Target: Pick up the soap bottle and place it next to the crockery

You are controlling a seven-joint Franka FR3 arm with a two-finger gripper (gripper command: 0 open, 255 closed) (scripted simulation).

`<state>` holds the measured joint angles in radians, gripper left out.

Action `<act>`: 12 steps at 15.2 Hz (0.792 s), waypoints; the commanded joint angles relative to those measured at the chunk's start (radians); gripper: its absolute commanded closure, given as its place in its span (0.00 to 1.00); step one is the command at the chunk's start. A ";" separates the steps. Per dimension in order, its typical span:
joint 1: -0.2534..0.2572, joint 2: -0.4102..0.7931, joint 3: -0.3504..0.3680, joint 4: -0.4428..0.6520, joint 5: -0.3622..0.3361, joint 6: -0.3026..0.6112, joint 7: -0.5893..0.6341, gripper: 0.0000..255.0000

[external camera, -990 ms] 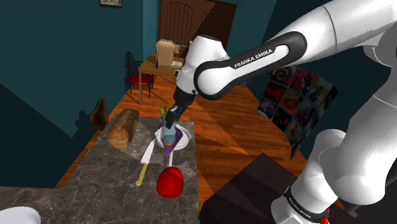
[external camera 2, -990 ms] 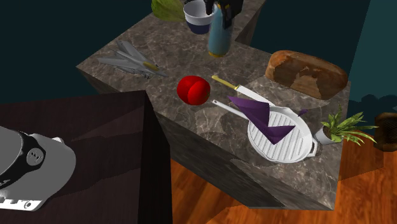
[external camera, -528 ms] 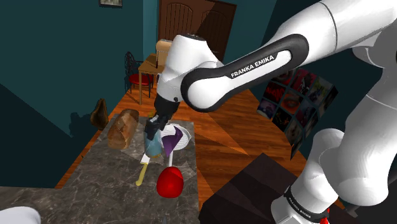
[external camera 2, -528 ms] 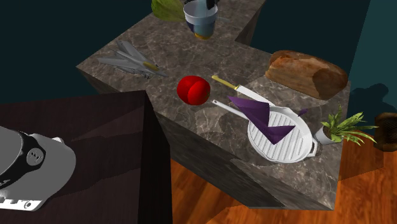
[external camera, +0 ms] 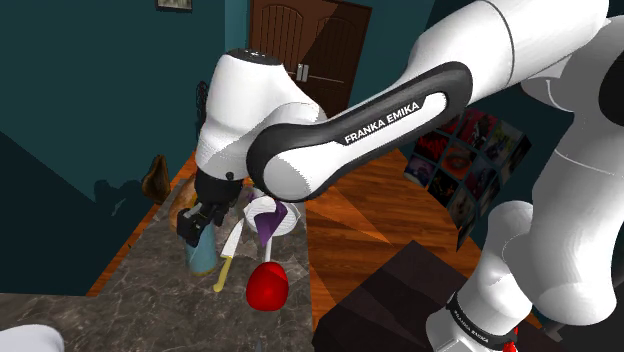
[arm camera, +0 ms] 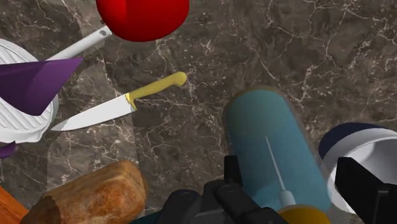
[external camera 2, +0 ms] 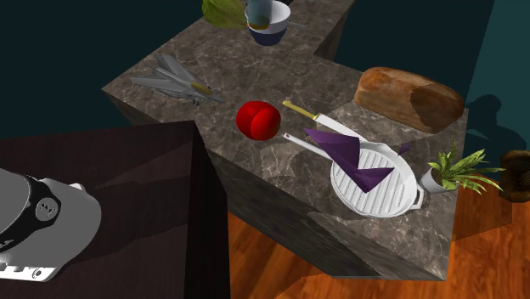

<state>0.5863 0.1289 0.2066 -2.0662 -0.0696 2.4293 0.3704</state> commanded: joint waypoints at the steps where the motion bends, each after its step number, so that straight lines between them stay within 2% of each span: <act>1: 0.030 0.041 0.014 0.049 -0.030 -0.010 0.062 1.00; 7: 0.126 0.178 0.035 0.239 -0.108 -0.078 0.211 1.00; 12: 0.214 0.312 0.039 0.441 -0.161 -0.157 0.308 1.00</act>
<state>0.7808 0.4141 0.2449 -1.6711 -0.2200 2.2935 0.6575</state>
